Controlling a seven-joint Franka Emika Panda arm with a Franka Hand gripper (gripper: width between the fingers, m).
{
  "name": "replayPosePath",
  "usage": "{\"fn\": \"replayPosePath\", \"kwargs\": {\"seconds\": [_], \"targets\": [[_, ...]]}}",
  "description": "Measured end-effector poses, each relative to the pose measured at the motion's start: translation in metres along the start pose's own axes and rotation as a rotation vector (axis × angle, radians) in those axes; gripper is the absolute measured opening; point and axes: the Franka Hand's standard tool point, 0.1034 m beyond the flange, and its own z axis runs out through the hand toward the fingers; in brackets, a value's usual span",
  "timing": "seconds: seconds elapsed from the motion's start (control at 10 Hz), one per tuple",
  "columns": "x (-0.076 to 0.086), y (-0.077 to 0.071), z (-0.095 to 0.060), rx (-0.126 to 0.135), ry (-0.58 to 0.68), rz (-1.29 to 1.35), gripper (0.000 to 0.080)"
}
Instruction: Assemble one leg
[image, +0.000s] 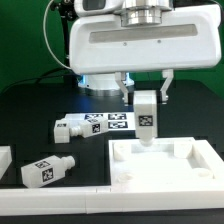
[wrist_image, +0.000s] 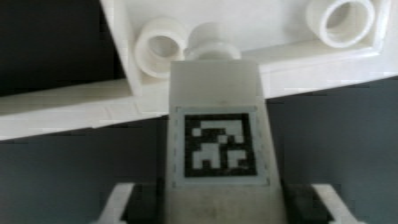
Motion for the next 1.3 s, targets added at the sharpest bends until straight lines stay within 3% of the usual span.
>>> {"fn": "replayPosePath", "kwargs": {"seconds": [0.1,0.2,0.3,0.5,0.8,1.0,1.3], "targets": [[-0.009,-0.022,0.001,0.030,0.111,-0.012,0.0286],[-0.026,-0.040,0.010,0.043,0.159,-0.028,0.0286],[-0.033,-0.048,0.017,0.036,0.206,-0.045,0.0286],[-0.030,-0.044,0.017,0.021,0.211,-0.068,0.0286],[-0.027,-0.055,0.017,0.004,0.217,-0.122,0.0286],[-0.019,-0.055,0.022,-0.002,0.226,-0.133,0.0287],[-0.030,-0.060,0.036,-0.003,0.214,-0.143,0.0287]]}}
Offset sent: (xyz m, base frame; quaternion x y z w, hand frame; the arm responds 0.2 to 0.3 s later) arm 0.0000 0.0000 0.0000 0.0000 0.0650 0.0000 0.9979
